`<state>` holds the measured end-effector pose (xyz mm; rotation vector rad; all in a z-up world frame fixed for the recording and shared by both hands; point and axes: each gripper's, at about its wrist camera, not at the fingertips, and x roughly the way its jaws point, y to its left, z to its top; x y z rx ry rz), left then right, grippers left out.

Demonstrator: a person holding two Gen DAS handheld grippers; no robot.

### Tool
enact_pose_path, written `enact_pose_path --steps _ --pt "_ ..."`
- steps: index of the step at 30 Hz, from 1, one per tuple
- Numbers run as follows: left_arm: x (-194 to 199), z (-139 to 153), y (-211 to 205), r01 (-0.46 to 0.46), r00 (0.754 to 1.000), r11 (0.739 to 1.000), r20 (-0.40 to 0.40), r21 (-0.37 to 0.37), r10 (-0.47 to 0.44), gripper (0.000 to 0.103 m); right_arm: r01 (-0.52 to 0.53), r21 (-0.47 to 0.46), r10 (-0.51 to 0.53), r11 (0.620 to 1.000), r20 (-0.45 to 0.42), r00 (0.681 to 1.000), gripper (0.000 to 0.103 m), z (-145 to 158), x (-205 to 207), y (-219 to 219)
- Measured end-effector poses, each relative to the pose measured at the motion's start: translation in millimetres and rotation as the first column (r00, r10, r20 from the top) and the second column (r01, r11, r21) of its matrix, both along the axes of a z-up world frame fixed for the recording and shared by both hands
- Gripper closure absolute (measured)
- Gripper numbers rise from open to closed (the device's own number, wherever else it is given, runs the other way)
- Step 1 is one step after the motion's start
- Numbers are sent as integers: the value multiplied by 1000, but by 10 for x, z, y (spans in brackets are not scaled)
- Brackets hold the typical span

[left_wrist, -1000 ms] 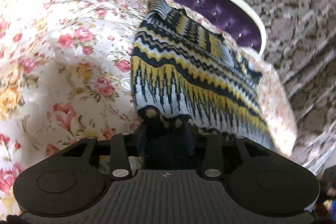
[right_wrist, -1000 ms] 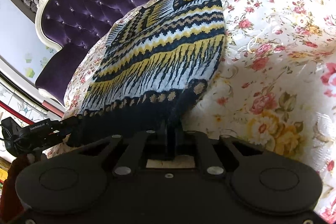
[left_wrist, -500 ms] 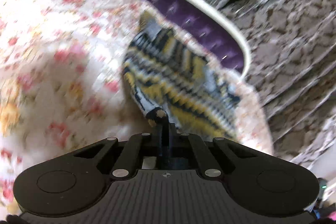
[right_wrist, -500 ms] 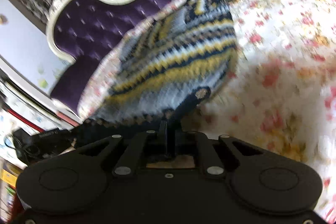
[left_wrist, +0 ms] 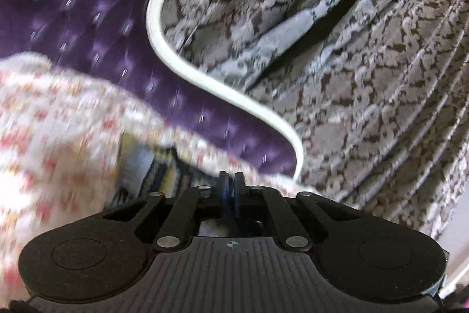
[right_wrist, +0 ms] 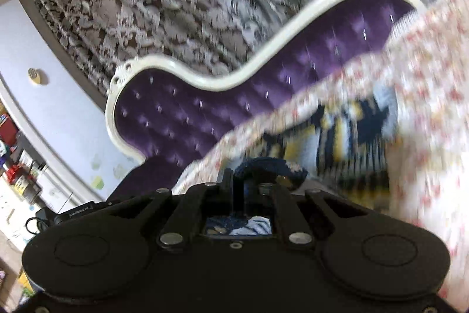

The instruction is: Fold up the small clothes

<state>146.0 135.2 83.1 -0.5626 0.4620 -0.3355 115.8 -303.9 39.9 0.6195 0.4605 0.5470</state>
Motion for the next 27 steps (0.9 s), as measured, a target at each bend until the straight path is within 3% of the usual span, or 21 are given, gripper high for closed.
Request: enact_pose_path --steps 4,9,10,11,13,16,19,21,24,27 --pt "462 64 15 -43 998 999 49 1 43 101 34 6 -34 999 7 999 89 -58 529 -31" --pt "878 -101 -38 -35 998 993 48 113 30 99 67 -26 -68 997 -48 997 89 -315 1102 10" --pt "920 -178 -66 -26 999 990 35 142 22 89 70 -34 -72 997 -60 996 89 -377 1167 3" --pt "949 -239 -87 -13 1000 985 27 172 8 67 71 -43 -74 997 -74 995 89 -438 1235 13" --pt "977 -408 -146 17 1000 969 -5 247 -16 44 74 -50 -79 996 -103 991 89 -569 1343 21" --pt "1046 -717 -261 113 991 934 -111 339 -80 42 79 -48 -85 996 -140 986 89 -710 1447 4" --pt "1110 -1016 -410 220 966 885 -218 411 -139 41 82 -46 -88 996 -165 982 89 -820 1465 -14" --pt "1131 -1140 -480 269 953 855 -251 444 -170 41 84 -49 -91 995 -175 980 89 -869 1457 -29" --pt "1119 -1263 -576 328 932 825 -303 461 -202 41 87 -52 -95 995 -180 979 89 -896 1446 -56" --pt "1128 -1335 -616 370 912 812 -342 452 -225 41 85 -62 -95 994 -176 980 89 -897 1434 -65"
